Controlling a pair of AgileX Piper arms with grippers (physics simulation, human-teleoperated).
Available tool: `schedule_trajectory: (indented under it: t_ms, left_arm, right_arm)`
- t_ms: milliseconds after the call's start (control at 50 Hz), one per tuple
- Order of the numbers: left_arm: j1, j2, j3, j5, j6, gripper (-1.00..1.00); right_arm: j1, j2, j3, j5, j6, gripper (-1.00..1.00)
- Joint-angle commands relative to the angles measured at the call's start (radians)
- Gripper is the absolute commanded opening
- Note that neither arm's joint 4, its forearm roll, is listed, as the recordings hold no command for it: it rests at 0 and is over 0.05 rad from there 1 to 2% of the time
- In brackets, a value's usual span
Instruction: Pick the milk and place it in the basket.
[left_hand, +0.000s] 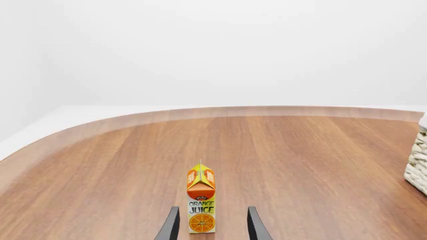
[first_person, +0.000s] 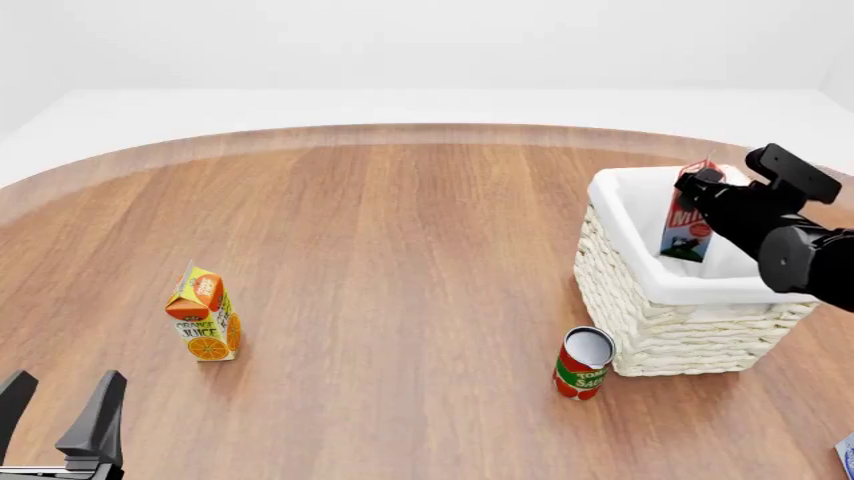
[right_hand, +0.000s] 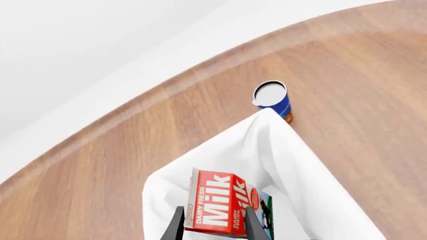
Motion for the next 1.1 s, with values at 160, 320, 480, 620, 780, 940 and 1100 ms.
schedule_trajectory:
  t_ms: [160, 320, 480, 620, 780, 940, 1100]
  left_arm:
    - [0.000, 0.000, 0.000, 0.000, 0.000, 1.00]
    - [0.000, 0.000, 0.000, 0.000, 0.000, 1.00]
    - [0.000, 0.000, 0.000, 0.000, 0.000, 1.00]
    - [0.000, 0.000, 0.000, 0.000, 0.000, 1.00]
    - [0.000, 0.000, 0.000, 0.000, 0.000, 1.00]
    - [0.000, 0.000, 0.000, 0.000, 0.000, 1.00]
    - [0.000, 0.000, 0.000, 0.000, 0.000, 1.00]
  right_arm:
    - [0.004, 0.016, -0.009, -0.028, 0.022, -1.00]
    - [0.005, 0.028, -0.017, -0.029, 0.020, -1.00]
    - [0.004, 0.046, -0.024, -0.034, 0.017, -1.00]
    - [0.006, 0.067, -0.031, -0.041, 0.017, -1.00]
    - [0.011, 0.085, -0.035, -0.046, 0.023, -1.00]
    - [0.012, 0.105, -0.037, -0.055, 0.022, -1.00]
    - [0.013, 0.114, -0.044, -0.052, 0.021, -1.00]
